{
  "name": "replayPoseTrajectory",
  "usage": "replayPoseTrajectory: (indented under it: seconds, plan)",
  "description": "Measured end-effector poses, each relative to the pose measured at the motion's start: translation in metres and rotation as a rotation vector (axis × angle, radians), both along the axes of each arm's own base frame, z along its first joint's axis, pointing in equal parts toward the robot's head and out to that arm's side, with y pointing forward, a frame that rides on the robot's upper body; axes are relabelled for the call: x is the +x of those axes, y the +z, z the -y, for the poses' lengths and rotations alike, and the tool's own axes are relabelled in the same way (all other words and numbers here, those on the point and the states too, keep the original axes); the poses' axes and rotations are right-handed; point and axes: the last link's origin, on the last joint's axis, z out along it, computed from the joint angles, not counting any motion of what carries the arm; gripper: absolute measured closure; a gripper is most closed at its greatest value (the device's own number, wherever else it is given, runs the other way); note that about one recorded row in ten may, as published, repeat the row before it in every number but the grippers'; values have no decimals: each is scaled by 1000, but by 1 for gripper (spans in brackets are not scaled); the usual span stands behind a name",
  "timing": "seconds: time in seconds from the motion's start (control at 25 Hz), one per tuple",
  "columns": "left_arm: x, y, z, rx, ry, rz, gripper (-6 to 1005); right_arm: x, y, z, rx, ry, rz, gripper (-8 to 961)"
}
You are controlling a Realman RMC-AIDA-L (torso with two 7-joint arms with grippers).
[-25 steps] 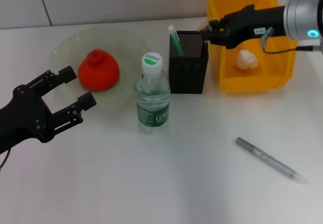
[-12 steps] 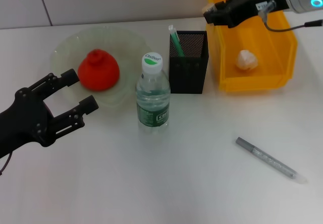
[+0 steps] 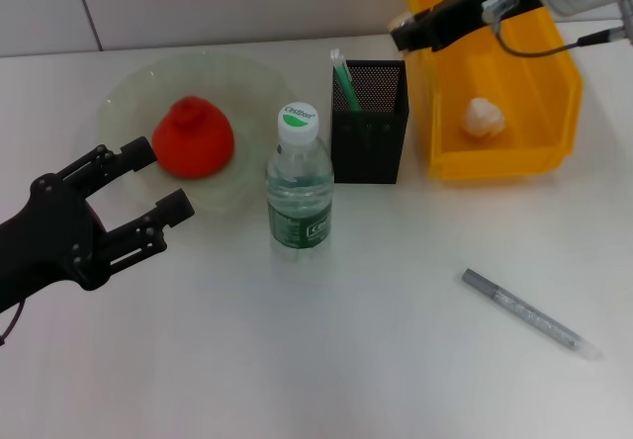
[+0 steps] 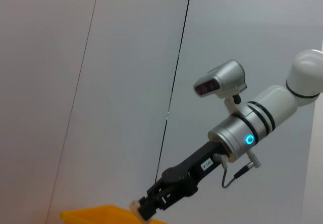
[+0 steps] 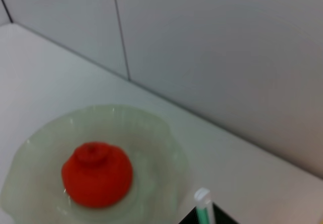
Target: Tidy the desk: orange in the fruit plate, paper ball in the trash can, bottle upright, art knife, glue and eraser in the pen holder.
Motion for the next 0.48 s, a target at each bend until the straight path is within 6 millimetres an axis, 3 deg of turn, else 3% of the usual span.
replayPoseTrajectory:
  seconds: [0.48]
  plan:
    - [1,0,1,0,-4,3,215,15,-24,-9,-31,-13,18,653]
